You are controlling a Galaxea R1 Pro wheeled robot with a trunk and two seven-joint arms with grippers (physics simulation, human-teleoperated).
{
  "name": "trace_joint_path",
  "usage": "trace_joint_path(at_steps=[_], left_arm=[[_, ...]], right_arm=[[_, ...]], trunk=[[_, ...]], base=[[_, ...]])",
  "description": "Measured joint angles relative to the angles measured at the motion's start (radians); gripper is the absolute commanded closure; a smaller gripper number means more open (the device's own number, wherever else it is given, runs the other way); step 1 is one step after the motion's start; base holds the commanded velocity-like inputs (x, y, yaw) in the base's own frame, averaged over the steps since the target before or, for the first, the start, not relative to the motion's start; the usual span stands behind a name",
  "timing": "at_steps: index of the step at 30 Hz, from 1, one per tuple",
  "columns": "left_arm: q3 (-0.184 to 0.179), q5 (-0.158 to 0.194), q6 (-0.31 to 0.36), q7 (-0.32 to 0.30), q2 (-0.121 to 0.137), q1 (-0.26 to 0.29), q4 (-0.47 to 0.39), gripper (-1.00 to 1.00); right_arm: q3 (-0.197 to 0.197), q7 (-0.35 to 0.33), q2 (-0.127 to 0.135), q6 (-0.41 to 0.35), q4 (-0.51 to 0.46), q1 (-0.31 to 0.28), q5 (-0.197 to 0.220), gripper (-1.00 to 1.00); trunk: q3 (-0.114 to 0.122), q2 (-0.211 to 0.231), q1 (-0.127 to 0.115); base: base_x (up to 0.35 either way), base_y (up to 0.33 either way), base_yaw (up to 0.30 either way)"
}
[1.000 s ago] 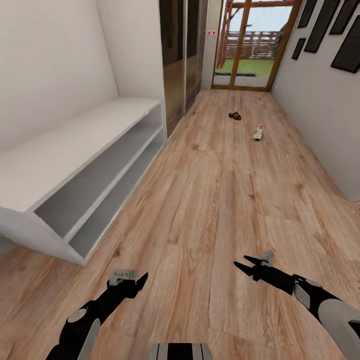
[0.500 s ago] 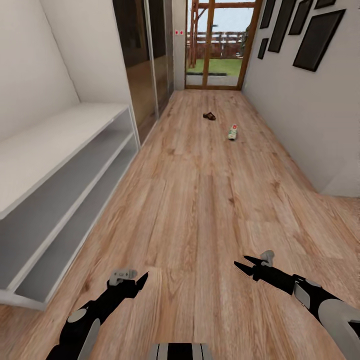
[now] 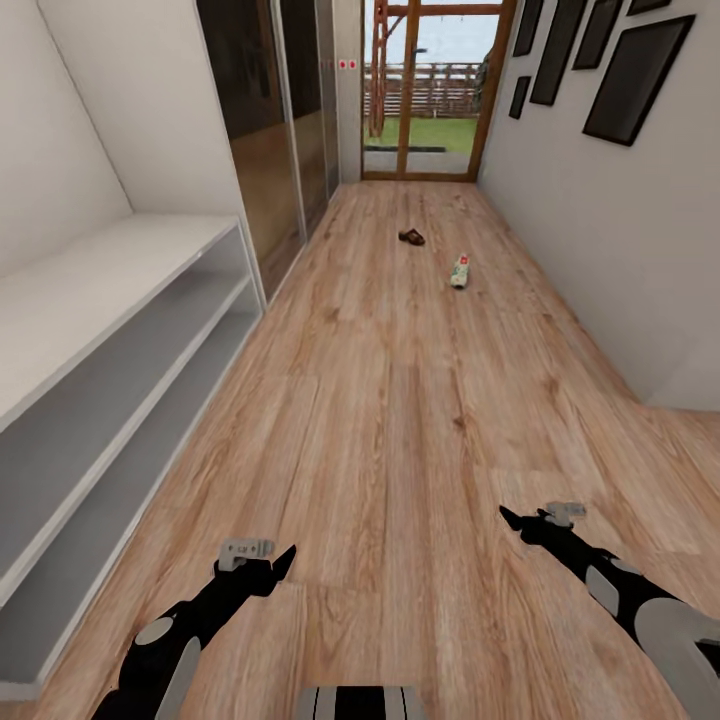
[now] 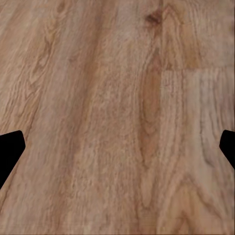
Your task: Pick up the two gym shoes and the two sandals from the corridor floor and place them onto the hallstand (shoe rack) in the corridor, making sure they are on the rack and not on the floor. Arrange them so the two gym shoes are next to each other and the two sandals are next to each other.
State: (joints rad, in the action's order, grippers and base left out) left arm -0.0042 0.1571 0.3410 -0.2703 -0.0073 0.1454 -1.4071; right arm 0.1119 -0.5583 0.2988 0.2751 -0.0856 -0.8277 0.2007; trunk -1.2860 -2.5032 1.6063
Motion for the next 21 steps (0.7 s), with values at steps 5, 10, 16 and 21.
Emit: trace_joint_path(at_steps=[5,10,16,21], left_arm=[[0.0,0.0,0.0,-0.001,0.0,0.0,0.0,-1.0],[0.0,0.0,0.0,-0.001,0.0,0.0,0.0,-1.0],[0.0,0.0,0.0,-0.001,0.0,0.0,0.0,-1.0],[0.0,0.0,0.0,-0.001,0.0,0.0,0.002,-1.0]], right_arm=[[-0.002,0.122,-0.002,0.137,-0.053,0.0,-0.004,-1.0],[0.001,0.158,-0.002,0.178,-0.235,0.0,-0.009,-1.0],[0.004,0.163,-0.001,0.095,-0.532,-0.001,-0.014,-1.0],[0.005,0.161,-0.003,-0.068,-0.8,0.0,-0.02,-1.0]], trunk=[[0.0,0.0,0.0],[0.0,0.0,0.0],[0.0,0.0,0.0],[0.0,0.0,0.0]], base=[[0.331,-0.07,0.0],[0.331,-0.07,0.0],[0.331,-0.059,0.0],[0.331,-0.063,0.0]])
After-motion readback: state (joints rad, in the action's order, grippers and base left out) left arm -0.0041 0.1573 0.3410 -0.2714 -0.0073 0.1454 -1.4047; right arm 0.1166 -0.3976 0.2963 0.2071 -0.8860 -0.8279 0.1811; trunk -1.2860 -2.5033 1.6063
